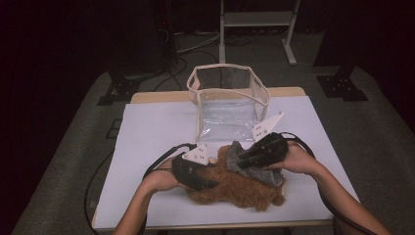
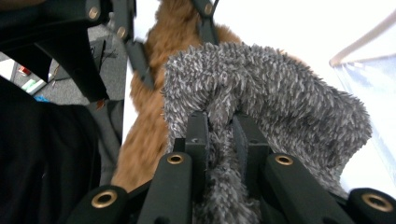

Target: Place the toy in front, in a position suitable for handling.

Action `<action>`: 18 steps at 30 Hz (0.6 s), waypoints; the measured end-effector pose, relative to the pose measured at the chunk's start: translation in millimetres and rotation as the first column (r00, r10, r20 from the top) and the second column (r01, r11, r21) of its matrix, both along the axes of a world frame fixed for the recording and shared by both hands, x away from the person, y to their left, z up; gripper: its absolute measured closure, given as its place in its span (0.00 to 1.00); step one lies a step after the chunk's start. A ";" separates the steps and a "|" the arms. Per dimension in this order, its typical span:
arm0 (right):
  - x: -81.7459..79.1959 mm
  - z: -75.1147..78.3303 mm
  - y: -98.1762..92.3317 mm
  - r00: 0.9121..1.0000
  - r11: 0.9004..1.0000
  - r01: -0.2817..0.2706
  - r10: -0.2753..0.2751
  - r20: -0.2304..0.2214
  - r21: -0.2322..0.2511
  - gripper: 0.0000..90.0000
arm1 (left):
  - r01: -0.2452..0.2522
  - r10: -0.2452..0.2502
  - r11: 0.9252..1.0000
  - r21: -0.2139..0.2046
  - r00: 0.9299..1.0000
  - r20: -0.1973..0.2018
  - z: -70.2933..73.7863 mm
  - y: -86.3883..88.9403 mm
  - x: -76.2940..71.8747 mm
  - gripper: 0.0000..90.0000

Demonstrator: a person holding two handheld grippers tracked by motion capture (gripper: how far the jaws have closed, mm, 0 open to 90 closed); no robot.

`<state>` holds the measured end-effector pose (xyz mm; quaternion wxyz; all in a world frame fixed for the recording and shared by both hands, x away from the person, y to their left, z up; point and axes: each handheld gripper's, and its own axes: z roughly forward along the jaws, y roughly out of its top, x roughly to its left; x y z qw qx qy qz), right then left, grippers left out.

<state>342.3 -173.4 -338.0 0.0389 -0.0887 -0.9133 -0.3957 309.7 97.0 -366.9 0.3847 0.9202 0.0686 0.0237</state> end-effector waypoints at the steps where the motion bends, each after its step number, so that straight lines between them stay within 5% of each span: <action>1: -1.6 0.6 -5.8 1.000 1.000 0.005 -0.005 -0.001 0.000 0.86 | -0.002 0.002 1.000 0.000 1.000 -0.002 0.1 -0.1 0.3 0.49; 11: -10.0 -9.4 -55.5 0.995 0.995 0.096 -0.095 -0.027 0.031 0.86 | -0.009 0.009 1.000 -0.006 1.000 -0.008 -0.2 -1.8 4.1 0.48; 18: -12.6 0.1 -42.9 0.998 0.997 0.066 -0.067 0.016 0.045 0.86 | -0.005 0.005 1.000 0.011 1.000 -0.008 0.9 -3.9 5.7 0.48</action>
